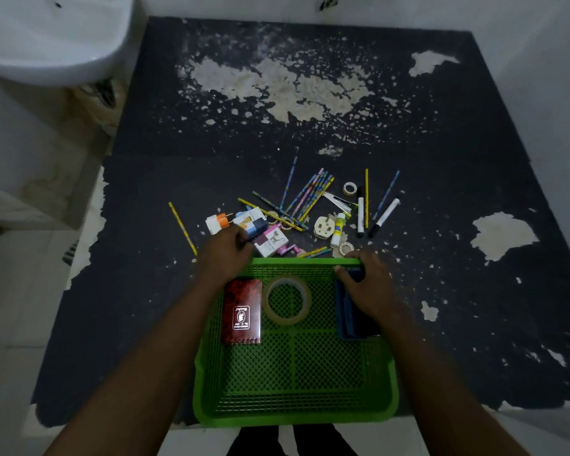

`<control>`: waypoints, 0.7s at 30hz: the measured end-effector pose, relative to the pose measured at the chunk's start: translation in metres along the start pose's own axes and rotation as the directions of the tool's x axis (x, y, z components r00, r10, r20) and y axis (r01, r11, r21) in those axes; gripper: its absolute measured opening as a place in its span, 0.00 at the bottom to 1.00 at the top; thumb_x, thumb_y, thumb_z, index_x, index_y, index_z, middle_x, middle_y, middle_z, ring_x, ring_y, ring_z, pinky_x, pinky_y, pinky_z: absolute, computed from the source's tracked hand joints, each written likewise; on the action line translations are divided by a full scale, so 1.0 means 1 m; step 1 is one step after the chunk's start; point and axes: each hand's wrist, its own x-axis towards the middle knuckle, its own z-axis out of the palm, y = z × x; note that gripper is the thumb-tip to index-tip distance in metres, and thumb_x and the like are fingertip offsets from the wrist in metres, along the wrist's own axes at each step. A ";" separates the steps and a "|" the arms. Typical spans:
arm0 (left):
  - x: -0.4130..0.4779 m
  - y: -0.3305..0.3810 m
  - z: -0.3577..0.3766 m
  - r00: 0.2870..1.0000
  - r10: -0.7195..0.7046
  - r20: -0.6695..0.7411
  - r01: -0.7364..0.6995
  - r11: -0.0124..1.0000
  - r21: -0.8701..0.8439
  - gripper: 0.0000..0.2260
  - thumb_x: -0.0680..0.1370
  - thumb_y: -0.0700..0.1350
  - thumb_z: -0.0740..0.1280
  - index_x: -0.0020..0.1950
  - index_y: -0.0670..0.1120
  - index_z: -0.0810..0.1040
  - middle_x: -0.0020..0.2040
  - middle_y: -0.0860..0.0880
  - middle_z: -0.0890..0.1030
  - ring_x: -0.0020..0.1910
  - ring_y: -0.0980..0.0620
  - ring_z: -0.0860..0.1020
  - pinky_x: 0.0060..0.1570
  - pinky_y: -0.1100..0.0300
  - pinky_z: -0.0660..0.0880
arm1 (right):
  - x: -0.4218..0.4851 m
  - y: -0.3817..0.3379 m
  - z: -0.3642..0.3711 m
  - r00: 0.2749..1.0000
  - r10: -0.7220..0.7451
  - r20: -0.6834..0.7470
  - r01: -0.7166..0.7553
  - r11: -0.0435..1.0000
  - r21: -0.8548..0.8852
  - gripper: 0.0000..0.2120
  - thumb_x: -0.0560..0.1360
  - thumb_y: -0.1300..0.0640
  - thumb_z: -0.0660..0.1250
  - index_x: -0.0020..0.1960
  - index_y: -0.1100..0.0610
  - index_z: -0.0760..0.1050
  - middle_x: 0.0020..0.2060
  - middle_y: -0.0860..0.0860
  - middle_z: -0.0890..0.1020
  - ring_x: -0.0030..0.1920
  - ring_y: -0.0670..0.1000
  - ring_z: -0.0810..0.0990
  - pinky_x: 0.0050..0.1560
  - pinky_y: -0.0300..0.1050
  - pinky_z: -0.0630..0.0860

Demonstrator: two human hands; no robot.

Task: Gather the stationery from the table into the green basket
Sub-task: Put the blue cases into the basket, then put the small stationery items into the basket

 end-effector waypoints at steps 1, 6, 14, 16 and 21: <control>0.007 0.008 0.002 0.999 0.030 0.031 -0.031 0.999 0.033 0.09 0.77 0.52 0.70 0.53 0.50 0.79 0.49 0.51 0.82 0.48 0.48 0.79 0.46 0.55 0.76 | 0.000 0.000 0.000 1.000 -0.004 -0.004 0.004 1.000 0.006 0.14 0.75 0.46 0.71 0.58 0.50 0.76 0.53 0.50 0.76 0.56 0.51 0.74 0.56 0.46 0.71; 0.033 0.045 0.021 0.972 0.134 0.195 -0.192 0.928 0.320 0.29 0.71 0.60 0.76 0.67 0.51 0.75 0.62 0.48 0.79 0.60 0.45 0.79 0.53 0.51 0.78 | 0.000 0.004 0.001 0.999 -0.037 -0.020 0.037 0.999 0.005 0.13 0.76 0.46 0.70 0.57 0.50 0.75 0.51 0.49 0.75 0.53 0.50 0.75 0.52 0.47 0.73; 0.043 0.071 0.034 0.968 0.161 0.195 -0.252 0.636 0.729 0.18 0.76 0.46 0.71 0.65 0.47 0.75 0.62 0.46 0.77 0.57 0.43 0.80 0.50 0.51 0.74 | -0.001 0.001 -0.001 0.999 -0.037 -0.033 0.035 0.998 -0.048 0.13 0.76 0.46 0.69 0.58 0.50 0.76 0.52 0.49 0.76 0.50 0.47 0.73 0.47 0.41 0.66; 0.045 0.072 0.035 0.969 0.142 0.204 -0.247 0.632 0.735 0.19 0.76 0.48 0.72 0.66 0.47 0.75 0.63 0.46 0.76 0.59 0.43 0.80 0.51 0.51 0.75 | 0.000 0.002 -0.001 0.999 -0.034 -0.028 0.032 0.998 -0.062 0.14 0.76 0.45 0.69 0.58 0.50 0.75 0.52 0.49 0.76 0.51 0.48 0.73 0.47 0.42 0.66; 0.050 0.063 0.032 0.945 0.218 0.243 -0.325 0.700 0.636 0.29 0.72 0.57 0.76 0.69 0.48 0.73 0.66 0.47 0.76 0.63 0.43 0.77 0.63 0.43 0.70 | 0.001 0.006 0.001 0.999 -0.029 -0.015 0.028 0.999 -0.040 0.14 0.76 0.45 0.68 0.58 0.50 0.74 0.52 0.50 0.75 0.54 0.51 0.75 0.51 0.46 0.72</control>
